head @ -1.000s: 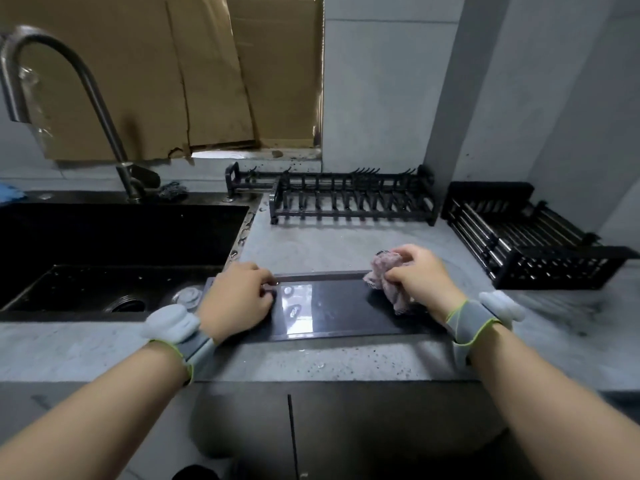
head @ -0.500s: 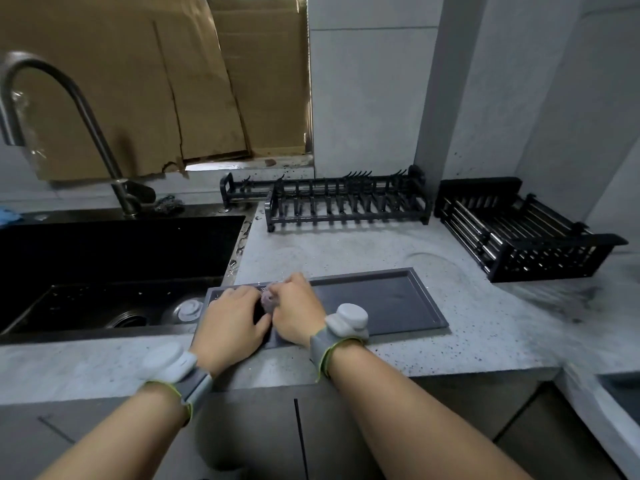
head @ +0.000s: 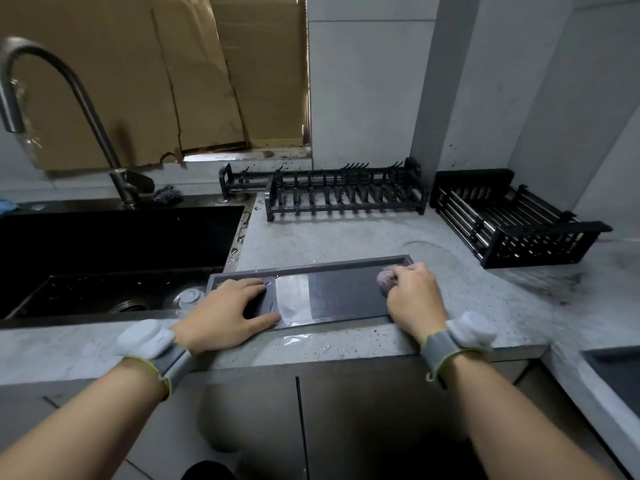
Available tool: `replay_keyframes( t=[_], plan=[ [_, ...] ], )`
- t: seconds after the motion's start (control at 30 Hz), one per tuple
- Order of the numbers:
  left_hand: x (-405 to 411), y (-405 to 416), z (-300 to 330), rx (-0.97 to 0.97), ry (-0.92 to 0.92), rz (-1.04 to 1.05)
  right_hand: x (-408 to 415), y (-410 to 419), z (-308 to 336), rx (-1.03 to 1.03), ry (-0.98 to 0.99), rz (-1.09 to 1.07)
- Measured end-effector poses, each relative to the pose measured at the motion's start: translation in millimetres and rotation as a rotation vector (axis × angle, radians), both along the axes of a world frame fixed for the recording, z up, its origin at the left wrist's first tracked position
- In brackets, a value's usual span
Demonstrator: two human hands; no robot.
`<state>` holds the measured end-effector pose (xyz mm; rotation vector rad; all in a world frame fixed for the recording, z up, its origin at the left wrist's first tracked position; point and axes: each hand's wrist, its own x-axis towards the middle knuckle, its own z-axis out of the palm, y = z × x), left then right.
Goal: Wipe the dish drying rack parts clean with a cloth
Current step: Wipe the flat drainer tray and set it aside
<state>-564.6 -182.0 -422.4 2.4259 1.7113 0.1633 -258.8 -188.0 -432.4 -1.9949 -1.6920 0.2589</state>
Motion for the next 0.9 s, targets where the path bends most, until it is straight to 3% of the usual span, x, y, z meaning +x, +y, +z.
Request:
replay_keyframes(
  t=[0.27,0.33,0.4,0.47,0.53,0.9],
  plan=[
    [0.0,-0.2,-1.3,0.008,-0.063,-0.001,-121.5,2.2,10.9,-0.088,0.136,0.587],
    [-9.1,-6.0,0.8,0.061,-0.09,0.03,-105.2,2.0,26.0,-0.058,0.315,0.544],
    [-24.8,-13.1,7.0,0.133,-0.074,0.097,-76.3,7.6,31.6,0.01,0.472,0.36],
    [-40.1,-21.6,13.1,0.141,-0.006,0.188,-51.1,19.7,26.2,0.095,0.387,0.135],
    [-49.8,-28.0,15.0,0.078,0.045,0.266,-46.7,28.6,15.4,0.058,0.274,0.05],
    [-43.5,-44.0,18.1,0.03,-0.112,0.271,-168.5,27.5,11.6,-0.147,0.065,0.327]
  ],
)
